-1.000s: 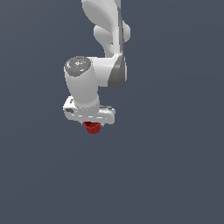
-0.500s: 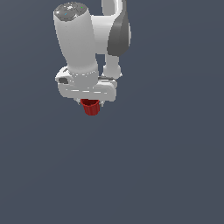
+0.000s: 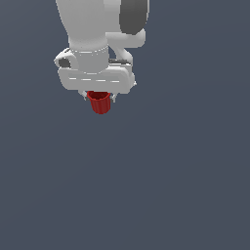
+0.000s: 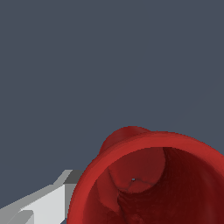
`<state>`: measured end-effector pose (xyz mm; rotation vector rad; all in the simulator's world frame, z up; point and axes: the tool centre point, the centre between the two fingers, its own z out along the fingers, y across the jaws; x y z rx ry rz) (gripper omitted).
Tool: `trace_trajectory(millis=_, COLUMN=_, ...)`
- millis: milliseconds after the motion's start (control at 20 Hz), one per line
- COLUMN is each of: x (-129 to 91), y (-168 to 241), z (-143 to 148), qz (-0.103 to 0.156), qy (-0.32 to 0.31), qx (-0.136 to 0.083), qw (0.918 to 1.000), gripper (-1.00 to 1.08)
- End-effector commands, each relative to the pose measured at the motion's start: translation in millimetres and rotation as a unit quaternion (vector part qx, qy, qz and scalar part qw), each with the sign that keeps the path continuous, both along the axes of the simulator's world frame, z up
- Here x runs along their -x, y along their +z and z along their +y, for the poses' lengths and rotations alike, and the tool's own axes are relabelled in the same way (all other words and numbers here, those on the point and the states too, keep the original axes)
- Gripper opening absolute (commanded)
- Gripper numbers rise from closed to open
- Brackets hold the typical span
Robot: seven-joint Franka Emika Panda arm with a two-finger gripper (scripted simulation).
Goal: Pick up the object and move it to a goal position.
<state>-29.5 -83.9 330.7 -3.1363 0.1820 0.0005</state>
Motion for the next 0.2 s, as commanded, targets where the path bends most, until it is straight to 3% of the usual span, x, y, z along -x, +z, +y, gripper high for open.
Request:
trace_trajectory(millis=0, x=2.0, y=8.0, z=0.2, qz=0.000, qy=0.000, qx=0.000, qw=1.0000, gripper=-1.00)
trace_trajectory(millis=150, x=2.6, y=10.8, z=0.2, qz=0.000, qy=0.000, qx=0.000, qw=1.0000, gripper=-1.00)
